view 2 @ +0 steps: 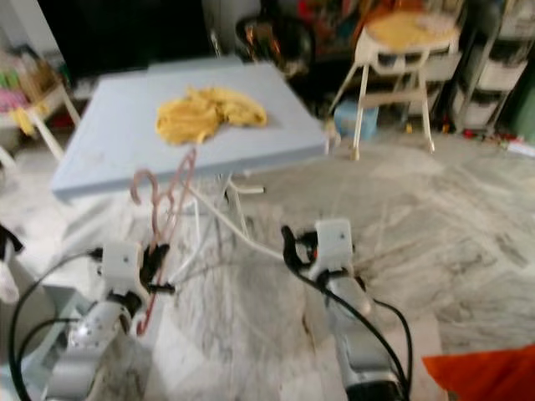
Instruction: Hang hanger
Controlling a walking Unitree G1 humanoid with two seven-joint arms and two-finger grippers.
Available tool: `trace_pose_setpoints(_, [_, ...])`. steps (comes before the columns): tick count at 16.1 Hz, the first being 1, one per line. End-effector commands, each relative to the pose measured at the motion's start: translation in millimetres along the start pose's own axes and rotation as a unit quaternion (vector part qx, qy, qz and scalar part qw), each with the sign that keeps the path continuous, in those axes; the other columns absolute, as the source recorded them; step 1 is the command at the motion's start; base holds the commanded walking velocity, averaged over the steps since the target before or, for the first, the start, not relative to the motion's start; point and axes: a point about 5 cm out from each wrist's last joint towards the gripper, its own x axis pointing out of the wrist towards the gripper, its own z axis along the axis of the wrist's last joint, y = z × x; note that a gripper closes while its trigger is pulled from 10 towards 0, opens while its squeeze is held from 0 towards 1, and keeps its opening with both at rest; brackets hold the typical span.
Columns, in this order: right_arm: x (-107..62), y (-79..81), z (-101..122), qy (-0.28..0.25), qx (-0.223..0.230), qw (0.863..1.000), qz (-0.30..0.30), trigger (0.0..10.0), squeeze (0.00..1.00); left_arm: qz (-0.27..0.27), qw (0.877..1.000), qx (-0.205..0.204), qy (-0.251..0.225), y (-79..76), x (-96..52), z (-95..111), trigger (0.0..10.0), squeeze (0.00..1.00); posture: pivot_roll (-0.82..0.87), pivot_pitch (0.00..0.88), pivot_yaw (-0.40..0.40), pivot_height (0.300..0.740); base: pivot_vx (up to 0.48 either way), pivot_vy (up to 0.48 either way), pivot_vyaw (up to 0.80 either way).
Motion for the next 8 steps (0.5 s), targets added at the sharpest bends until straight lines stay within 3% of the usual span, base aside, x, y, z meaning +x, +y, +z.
trace_pose_setpoints(1, [1.3,1.7,2.9,-0.007,0.003,1.0,0.004,10.0,0.0,0.004,1.0,-0.002,-0.003,5.2,1.3,3.1,10.0,0.0,-0.12,0.0,0.065,0.74,0.0,0.277,0.0])
trace_pose_setpoints(8, [0.9,1.9,3.2,-0.005,0.005,1.0,0.005,10.0,0.0,0.0,1.0,0.003,-0.002,6.4,0.2,2.9,10.0,0.0,-0.11,0.0,0.071,0.74,0.0,0.425,0.0])
